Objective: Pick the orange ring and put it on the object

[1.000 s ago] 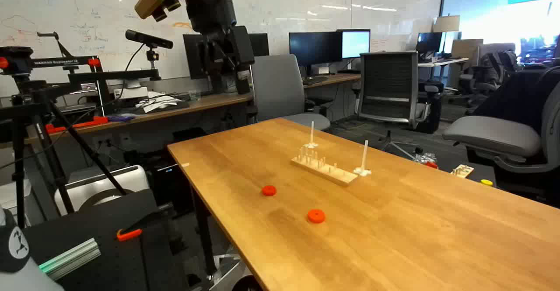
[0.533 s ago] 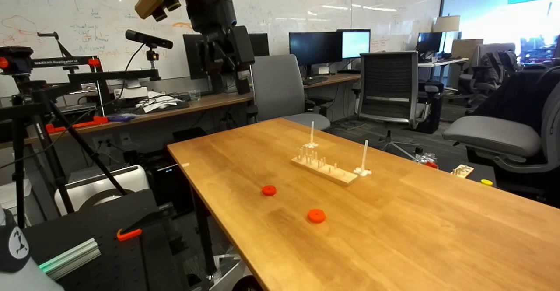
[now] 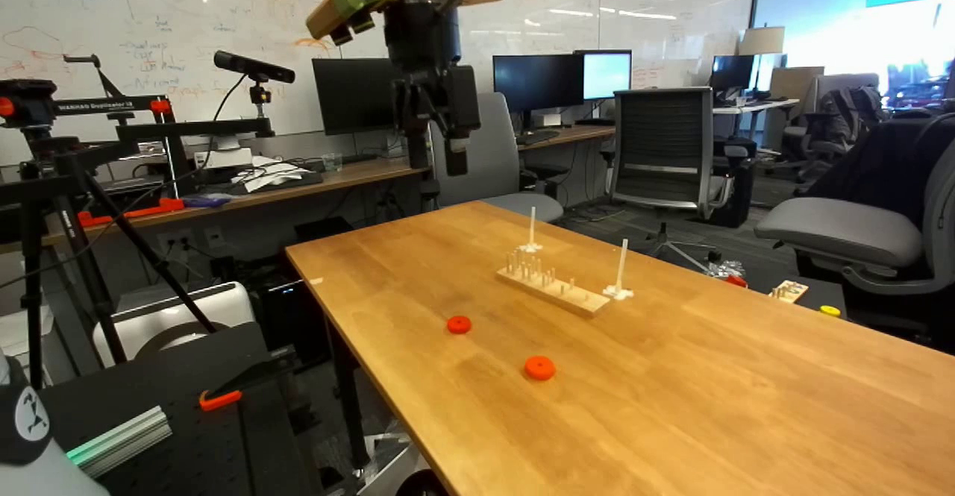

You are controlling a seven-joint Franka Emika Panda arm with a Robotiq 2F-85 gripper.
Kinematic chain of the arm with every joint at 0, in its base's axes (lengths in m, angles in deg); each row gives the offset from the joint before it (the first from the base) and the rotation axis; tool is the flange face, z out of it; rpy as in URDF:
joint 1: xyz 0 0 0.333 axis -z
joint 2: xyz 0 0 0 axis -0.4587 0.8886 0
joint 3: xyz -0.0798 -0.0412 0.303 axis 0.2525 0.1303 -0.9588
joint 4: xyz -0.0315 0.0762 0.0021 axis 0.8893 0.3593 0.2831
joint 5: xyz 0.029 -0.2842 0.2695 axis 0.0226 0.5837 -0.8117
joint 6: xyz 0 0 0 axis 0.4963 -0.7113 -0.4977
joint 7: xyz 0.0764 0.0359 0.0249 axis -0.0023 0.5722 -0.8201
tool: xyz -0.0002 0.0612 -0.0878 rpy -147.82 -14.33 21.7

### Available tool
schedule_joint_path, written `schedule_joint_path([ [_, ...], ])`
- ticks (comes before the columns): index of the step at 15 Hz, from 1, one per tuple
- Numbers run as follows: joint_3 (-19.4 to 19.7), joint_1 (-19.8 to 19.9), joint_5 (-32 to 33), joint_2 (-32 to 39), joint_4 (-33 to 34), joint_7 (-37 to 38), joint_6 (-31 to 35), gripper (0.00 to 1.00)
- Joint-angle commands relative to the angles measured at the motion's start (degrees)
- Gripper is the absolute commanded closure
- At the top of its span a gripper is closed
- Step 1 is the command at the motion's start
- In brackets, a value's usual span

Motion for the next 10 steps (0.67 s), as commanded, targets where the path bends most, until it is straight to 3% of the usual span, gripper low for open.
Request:
schedule_joint_path([
  [1, 2.47, 1.21, -0.79, 12.54, 11.24, 2.3, -4.55, 0.0],
  [2, 2.28, 0.12, 0.09, 5.91, 4.61, 0.82, -1.25, 0.0],
  [4, 2.92, 0.25, 0.05, 8.74, 6.0, 0.66, -1.2, 0.0],
  [9, 2.7, -0.11, 0.04, 7.78, 5.56, 0.67, -1.2, 0.0],
  [10, 2.13, 0.0, 0.68, 9.45, 6.09, 3.29, 0.49, 0.0],
])
